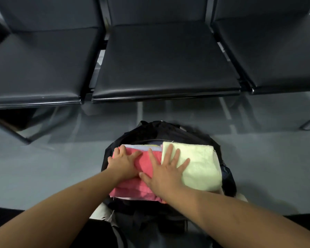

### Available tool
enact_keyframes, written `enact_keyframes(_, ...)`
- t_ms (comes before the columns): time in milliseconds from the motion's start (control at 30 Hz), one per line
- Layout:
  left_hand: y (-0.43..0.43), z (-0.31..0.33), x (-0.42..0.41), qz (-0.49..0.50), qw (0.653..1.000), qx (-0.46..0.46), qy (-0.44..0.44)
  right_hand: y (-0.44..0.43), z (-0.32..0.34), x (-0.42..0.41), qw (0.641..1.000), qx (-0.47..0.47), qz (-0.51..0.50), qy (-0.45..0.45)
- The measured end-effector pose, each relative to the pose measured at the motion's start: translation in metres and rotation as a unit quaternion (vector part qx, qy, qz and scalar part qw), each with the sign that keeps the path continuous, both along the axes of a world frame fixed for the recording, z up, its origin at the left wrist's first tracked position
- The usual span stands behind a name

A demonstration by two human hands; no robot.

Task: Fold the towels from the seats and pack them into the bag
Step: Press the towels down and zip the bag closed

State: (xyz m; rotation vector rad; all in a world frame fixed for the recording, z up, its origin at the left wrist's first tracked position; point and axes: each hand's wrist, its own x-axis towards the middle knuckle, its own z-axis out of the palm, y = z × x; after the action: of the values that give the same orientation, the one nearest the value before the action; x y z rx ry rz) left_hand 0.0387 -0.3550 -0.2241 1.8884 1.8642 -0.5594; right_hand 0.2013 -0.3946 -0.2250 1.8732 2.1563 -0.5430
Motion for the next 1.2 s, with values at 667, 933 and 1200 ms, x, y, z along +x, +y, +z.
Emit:
enact_keyframes(667, 0.129, -0.041, -0.081, 0.130, 0.987, -0.083, -0.039, 0.044, -0.069, 0.008, 0.995, -0.011, 0.092, -0.031)
enact_keyframes(933, 0.126, -0.052, -0.100, 0.199, 0.967, 0.056, -0.146, 0.062, -0.068, 0.005, 0.994, -0.043, 0.092, -0.031)
enact_keyframes(1200, 0.110, 0.026, -0.097, 0.033, 0.971, 0.094, -0.217, 0.073, -0.060, 0.005, 0.996, -0.062, 0.063, -0.017)
